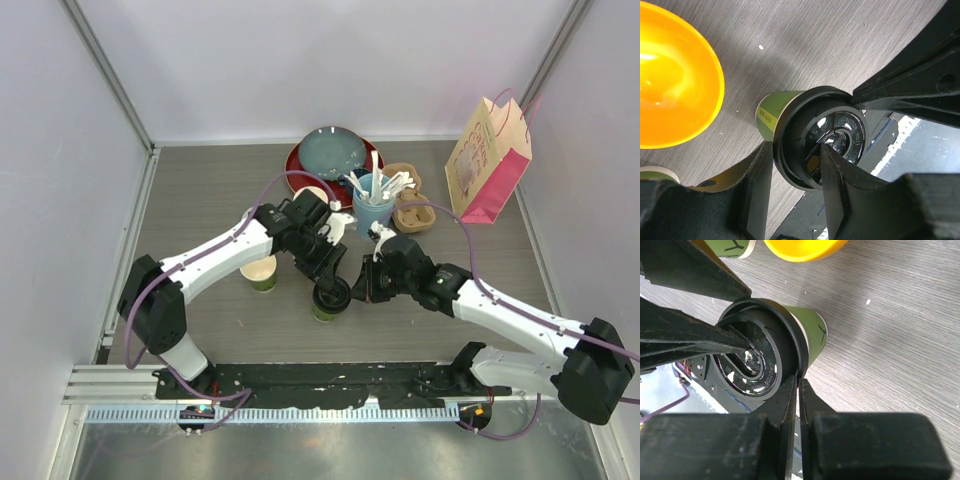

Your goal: Pack the takeout coffee

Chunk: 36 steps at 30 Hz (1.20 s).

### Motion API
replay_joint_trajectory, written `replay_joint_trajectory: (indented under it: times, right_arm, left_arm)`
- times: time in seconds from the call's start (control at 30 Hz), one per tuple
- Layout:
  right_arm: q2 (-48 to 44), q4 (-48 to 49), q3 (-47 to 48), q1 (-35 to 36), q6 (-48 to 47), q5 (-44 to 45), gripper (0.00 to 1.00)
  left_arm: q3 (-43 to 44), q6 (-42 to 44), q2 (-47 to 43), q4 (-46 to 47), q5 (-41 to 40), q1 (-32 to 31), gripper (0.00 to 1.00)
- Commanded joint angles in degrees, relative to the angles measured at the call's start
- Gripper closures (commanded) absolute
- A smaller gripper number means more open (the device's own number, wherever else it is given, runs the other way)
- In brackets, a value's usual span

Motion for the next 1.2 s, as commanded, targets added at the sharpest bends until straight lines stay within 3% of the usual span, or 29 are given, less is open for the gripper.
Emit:
replay_joint_trajectory:
  times: [0.0, 0.47, 0.9, 1.17]
  right_arm:
    - [-2.6, -4.9, 4.4, 1.7, -1.5, 1.6, 0.90]
    - [-1.1, -6.2, 9.8, 3.8, -5.4, 4.1, 0.79]
    - [0.4, -5.4, 11.6, 4.7, -10.9, 7.3, 0.63]
    - [4.6, -2.4, 14.7, 5.9, -21.9, 6.0, 0.52]
  left_arm:
    - [2.3, 2.1, 1.6, 3.4, -1.3, 0.1, 0.55]
    - [-0.6, 5.7, -2.1, 4.3, 0.5, 3.0, 0.50]
    - [-0.5, 7.0, -5.4, 2.6, 6.5, 3.9, 0.33]
    - [4.0, 6.4, -6.9, -3.2, 4.8, 7.4, 0.31]
